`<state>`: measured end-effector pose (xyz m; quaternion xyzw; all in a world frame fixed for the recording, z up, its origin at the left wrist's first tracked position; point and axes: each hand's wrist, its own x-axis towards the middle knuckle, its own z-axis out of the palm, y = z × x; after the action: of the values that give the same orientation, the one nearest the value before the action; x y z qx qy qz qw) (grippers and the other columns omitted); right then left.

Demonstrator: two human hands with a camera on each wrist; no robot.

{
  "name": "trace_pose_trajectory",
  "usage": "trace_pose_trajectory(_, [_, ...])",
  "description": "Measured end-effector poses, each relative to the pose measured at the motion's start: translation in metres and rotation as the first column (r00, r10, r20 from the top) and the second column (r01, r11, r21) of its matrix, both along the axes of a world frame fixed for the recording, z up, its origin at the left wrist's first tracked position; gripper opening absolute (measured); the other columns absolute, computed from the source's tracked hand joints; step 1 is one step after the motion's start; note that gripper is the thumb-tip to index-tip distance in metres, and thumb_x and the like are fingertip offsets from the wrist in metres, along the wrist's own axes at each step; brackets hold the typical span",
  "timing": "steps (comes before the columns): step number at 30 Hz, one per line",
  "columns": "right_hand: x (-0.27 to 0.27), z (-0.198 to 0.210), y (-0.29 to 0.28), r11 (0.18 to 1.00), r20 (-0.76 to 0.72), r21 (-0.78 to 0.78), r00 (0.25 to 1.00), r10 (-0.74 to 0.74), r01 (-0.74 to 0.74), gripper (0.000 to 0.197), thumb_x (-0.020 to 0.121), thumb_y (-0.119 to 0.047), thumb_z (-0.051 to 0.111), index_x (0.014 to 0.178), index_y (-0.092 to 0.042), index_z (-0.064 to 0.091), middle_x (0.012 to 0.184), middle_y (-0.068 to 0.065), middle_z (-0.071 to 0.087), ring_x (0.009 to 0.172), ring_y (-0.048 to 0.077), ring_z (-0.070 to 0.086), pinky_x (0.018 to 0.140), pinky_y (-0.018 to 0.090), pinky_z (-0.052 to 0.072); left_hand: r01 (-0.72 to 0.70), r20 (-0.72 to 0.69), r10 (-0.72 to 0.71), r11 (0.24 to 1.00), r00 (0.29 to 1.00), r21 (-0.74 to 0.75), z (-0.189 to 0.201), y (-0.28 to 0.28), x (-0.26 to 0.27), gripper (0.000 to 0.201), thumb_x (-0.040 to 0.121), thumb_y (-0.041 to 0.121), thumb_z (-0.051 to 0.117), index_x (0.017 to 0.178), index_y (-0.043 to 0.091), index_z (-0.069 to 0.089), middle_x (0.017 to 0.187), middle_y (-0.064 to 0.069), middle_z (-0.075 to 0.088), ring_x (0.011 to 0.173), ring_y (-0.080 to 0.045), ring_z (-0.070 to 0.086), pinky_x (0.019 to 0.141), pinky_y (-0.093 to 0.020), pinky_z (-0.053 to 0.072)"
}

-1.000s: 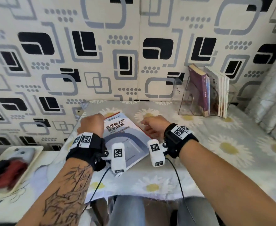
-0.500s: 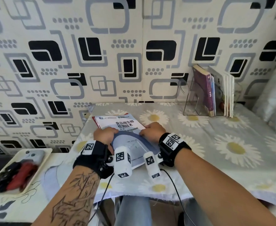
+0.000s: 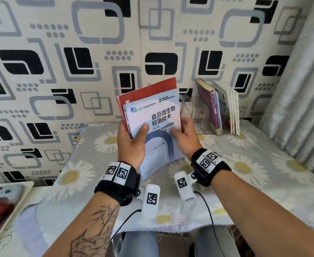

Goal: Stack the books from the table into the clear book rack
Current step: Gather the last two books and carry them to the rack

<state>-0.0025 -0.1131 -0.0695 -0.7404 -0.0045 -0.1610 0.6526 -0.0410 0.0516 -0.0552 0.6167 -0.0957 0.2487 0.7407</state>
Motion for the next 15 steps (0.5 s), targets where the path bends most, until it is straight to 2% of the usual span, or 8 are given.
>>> trace_pose_trajectory(2, [-0.005, -0.007, -0.004, 0.96, 0.044, -0.214, 0.983, -0.177, 0.182, 0.043, 0.088, -0.021, 0.066, 0.123, -0.014, 0.044, 0.115, 0.003, 0.062, 0.106, 0.021, 0.059, 0.098, 0.046, 0.047, 0.046, -0.003, -0.046, 0.999, 0.999, 0.02, -0.003, -0.009, -0.002, 0.035, 0.089, 0.016, 0.065, 0.121, 0.01, 0.055, 0.115, 0.0, 0.07, 0.103, -0.007, 0.069, 0.089, -0.031, 0.054])
trace_pose_trajectory(4, [-0.015, -0.009, 0.001, 0.863, 0.165, -0.374, 0.941, -0.297, 0.338, 0.056, 0.08, -0.025, 0.072, 0.126, -0.01, 0.046, 0.122, 0.01, 0.056, 0.11, 0.025, 0.054, 0.098, 0.043, 0.044, 0.151, -0.014, -0.151, 0.988, 0.988, 0.017, -0.003, -0.015, -0.003, 0.027, 0.089, 0.018, 0.063, 0.116, 0.018, 0.056, 0.114, 0.001, 0.07, 0.105, -0.011, 0.068, 0.09, -0.032, 0.053])
trace_pose_trajectory(5, [-0.021, -0.007, 0.006, 0.871, 0.203, -0.374, 0.945, -0.258, 0.318, 0.053, 0.079, -0.022, 0.072, 0.124, -0.01, 0.047, 0.12, 0.01, 0.056, 0.109, 0.024, 0.054, 0.097, 0.041, 0.045, 0.22, -0.03, -0.22, 0.975, 0.975, 0.009, -0.001, -0.018, -0.004, 0.025, 0.09, 0.018, 0.062, 0.113, 0.022, 0.056, 0.115, 0.001, 0.07, 0.107, -0.014, 0.068, 0.092, -0.032, 0.053])
trace_pose_trajectory(8, [-0.039, 0.0, 0.025, 0.968, 0.209, -0.242, 0.978, -0.009, 0.06, 0.049, 0.081, -0.023, 0.061, 0.126, -0.011, 0.047, 0.117, 0.008, 0.06, 0.104, 0.019, 0.061, 0.09, 0.042, 0.053, 0.403, -0.092, -0.402, 0.915, 0.911, -0.013, 0.004, -0.025, -0.007, 0.024, 0.09, 0.021, 0.062, 0.111, 0.028, 0.054, 0.118, 0.001, 0.068, 0.112, -0.015, 0.066, 0.097, -0.033, 0.052])
trace_pose_trajectory(10, [-0.049, 0.005, 0.029, 0.974, 0.211, -0.204, 0.967, 0.143, -0.1, 0.058, 0.078, -0.028, 0.057, 0.134, -0.016, 0.046, 0.12, 0.009, 0.059, 0.109, 0.022, 0.06, 0.091, 0.044, 0.053, 0.484, -0.139, -0.48, 0.875, 0.866, -0.011, 0.007, -0.028, -0.006, 0.03, 0.086, 0.029, 0.066, 0.111, 0.022, 0.05, 0.113, -0.002, 0.065, 0.102, -0.012, 0.067, 0.09, -0.031, 0.055])
trace_pose_trajectory(12, [-0.056, 0.012, 0.027, 0.944, 0.191, -0.229, 0.94, 0.282, -0.237, 0.064, 0.07, -0.023, 0.058, 0.132, -0.017, 0.046, 0.112, 0.009, 0.062, 0.103, 0.025, 0.063, 0.086, 0.04, 0.055, 0.534, -0.174, -0.531, 0.845, 0.829, -0.029, 0.009, -0.029, -0.004, 0.043, 0.078, 0.042, 0.068, 0.108, 0.018, 0.049, 0.106, -0.007, 0.06, 0.093, -0.013, 0.065, 0.081, -0.03, 0.055])
trace_pose_trajectory(13, [-0.058, 0.013, 0.025, 0.934, 0.179, -0.263, 0.939, 0.294, -0.242, 0.061, 0.069, -0.02, 0.059, 0.129, -0.016, 0.048, 0.104, 0.006, 0.065, 0.096, 0.024, 0.066, 0.082, 0.038, 0.057, 0.551, -0.18, -0.548, 0.833, 0.817, -0.039, 0.009, -0.03, -0.003, 0.048, 0.075, 0.048, 0.066, 0.108, 0.017, 0.05, 0.103, -0.006, 0.06, 0.09, -0.011, 0.065, 0.078, -0.03, 0.054])
trace_pose_trajectory(15, [-0.058, 0.015, 0.019, 0.936, 0.179, -0.344, 0.973, 0.147, -0.078, 0.041, 0.076, -0.028, 0.06, 0.116, -0.019, 0.059, 0.089, -0.006, 0.07, 0.082, 0.015, 0.07, 0.074, 0.034, 0.058, 0.583, -0.181, -0.581, 0.811, 0.793, -0.05, 0.008, -0.031, -0.002, 0.049, 0.081, 0.051, 0.058, 0.112, 0.013, 0.055, 0.1, -0.003, 0.063, 0.089, -0.008, 0.066, 0.079, -0.03, 0.052])
